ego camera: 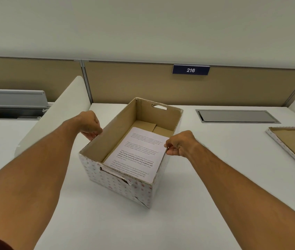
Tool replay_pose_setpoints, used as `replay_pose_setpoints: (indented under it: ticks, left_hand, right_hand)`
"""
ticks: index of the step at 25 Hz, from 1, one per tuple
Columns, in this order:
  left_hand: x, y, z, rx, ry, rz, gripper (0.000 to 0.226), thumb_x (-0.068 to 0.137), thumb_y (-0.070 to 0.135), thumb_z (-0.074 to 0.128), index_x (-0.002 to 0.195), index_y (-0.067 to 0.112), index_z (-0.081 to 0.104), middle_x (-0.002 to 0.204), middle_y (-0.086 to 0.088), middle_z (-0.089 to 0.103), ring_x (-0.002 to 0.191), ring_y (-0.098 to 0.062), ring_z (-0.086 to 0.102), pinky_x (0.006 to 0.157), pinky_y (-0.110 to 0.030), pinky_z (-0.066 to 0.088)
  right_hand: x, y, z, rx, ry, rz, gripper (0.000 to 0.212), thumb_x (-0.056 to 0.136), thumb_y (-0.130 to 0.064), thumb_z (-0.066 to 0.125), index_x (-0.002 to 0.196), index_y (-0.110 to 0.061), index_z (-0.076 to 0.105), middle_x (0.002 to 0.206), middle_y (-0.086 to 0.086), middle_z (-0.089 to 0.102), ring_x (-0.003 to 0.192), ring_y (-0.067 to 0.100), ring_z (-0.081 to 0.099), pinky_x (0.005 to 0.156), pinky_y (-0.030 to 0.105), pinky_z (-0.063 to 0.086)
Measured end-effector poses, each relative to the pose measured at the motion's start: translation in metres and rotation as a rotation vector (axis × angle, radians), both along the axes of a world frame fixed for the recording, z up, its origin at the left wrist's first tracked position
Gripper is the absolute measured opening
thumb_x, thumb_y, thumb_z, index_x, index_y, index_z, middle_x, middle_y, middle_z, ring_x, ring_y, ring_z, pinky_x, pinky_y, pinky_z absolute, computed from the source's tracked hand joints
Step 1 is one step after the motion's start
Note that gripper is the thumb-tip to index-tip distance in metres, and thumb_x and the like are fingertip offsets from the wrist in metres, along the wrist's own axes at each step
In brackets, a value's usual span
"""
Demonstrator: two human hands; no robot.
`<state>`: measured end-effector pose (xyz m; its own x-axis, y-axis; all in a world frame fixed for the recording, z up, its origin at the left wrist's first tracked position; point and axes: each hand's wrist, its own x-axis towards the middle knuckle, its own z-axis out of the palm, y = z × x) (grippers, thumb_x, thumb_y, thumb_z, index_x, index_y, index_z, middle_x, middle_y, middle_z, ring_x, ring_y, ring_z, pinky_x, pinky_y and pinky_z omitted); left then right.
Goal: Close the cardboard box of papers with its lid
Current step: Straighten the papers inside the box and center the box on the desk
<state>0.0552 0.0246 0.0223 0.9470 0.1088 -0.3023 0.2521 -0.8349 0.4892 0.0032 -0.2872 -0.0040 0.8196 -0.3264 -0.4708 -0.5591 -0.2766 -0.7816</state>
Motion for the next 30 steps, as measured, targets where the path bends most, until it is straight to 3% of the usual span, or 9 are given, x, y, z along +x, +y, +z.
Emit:
replay_pose_setpoints:
  ticks: [3, 9, 13, 16, 22, 26, 30]
  left_hand:
    - [-0.012, -0.016, -0.001, 0.028, -0.032, 0.001, 0.010, 0.077, 0.004, 0.076, 0.074, -0.004, 0.072, 0.070, -0.016, 0.074, 0.058, -0.024, 0.074, 0.063, -0.036, 0.063]
    - [-0.033, -0.053, 0.019, -0.012, -0.106, 0.021, 0.011, 0.077, 0.004, 0.077, 0.070, -0.002, 0.071, 0.066, -0.014, 0.073, 0.049, -0.018, 0.072, 0.045, -0.025, 0.057]
    - [-0.048, -0.088, 0.026, -0.051, -0.138, 0.041, 0.011, 0.077, 0.004, 0.077, 0.071, -0.003, 0.070, 0.068, -0.016, 0.073, 0.051, -0.020, 0.072, 0.050, -0.029, 0.060]
    - [-0.061, -0.118, 0.026, -0.086, -0.149, 0.070, 0.012, 0.077, 0.004, 0.078, 0.071, -0.003, 0.070, 0.066, -0.014, 0.072, 0.049, -0.018, 0.071, 0.052, -0.030, 0.061]
    - [-0.094, -0.210, 0.014, -0.109, -0.155, 0.143, 0.012, 0.079, 0.007, 0.077, 0.077, -0.003, 0.071, 0.074, -0.015, 0.072, 0.062, -0.023, 0.073, 0.070, -0.039, 0.063]
    - [-0.110, -0.272, 0.007, -0.135, -0.139, 0.214, 0.013, 0.080, 0.009, 0.077, 0.074, 0.000, 0.070, 0.072, -0.013, 0.072, 0.059, -0.020, 0.072, 0.068, -0.035, 0.063]
    - [-0.123, -0.324, 0.001, -0.135, -0.138, 0.278, 0.015, 0.081, 0.010, 0.076, 0.070, 0.002, 0.069, 0.069, -0.011, 0.071, 0.057, -0.018, 0.071, 0.065, -0.032, 0.062]
  right_hand:
    - [-0.008, -0.015, -0.001, -0.045, -0.046, -0.004, 0.009, 0.081, 0.004, 0.073, 0.083, 0.005, 0.064, 0.079, 0.015, 0.070, 0.053, 0.023, 0.070, 0.042, 0.026, 0.057]
    - [-0.017, -0.057, 0.010, -0.107, -0.115, -0.013, 0.012, 0.078, 0.002, 0.076, 0.085, 0.005, 0.067, 0.084, 0.018, 0.074, 0.062, 0.027, 0.074, 0.050, 0.031, 0.061]
    - [-0.023, -0.090, 0.022, -0.202, -0.185, -0.005, 0.012, 0.078, 0.002, 0.075, 0.085, 0.003, 0.066, 0.084, 0.017, 0.073, 0.066, 0.028, 0.074, 0.065, 0.040, 0.064]
    - [-0.027, -0.120, 0.022, -0.257, -0.241, 0.009, 0.013, 0.078, 0.002, 0.072, 0.089, 0.002, 0.065, 0.086, 0.016, 0.073, 0.070, 0.031, 0.074, 0.068, 0.043, 0.063]
    - [-0.028, -0.206, 0.021, -0.364, -0.287, 0.077, 0.010, 0.080, -0.003, 0.072, 0.087, 0.001, 0.066, 0.083, 0.015, 0.071, 0.071, 0.030, 0.072, 0.066, 0.039, 0.063]
    - [-0.021, -0.265, 0.021, -0.427, -0.330, 0.145, 0.011, 0.080, -0.007, 0.073, 0.075, -0.003, 0.064, 0.068, 0.010, 0.064, 0.067, 0.028, 0.070, 0.050, 0.027, 0.053]
    - [-0.014, -0.310, 0.022, -0.465, -0.352, 0.218, 0.025, 0.082, -0.011, 0.073, 0.064, -0.007, 0.056, 0.060, 0.006, 0.056, 0.063, 0.026, 0.066, 0.049, 0.025, 0.047]
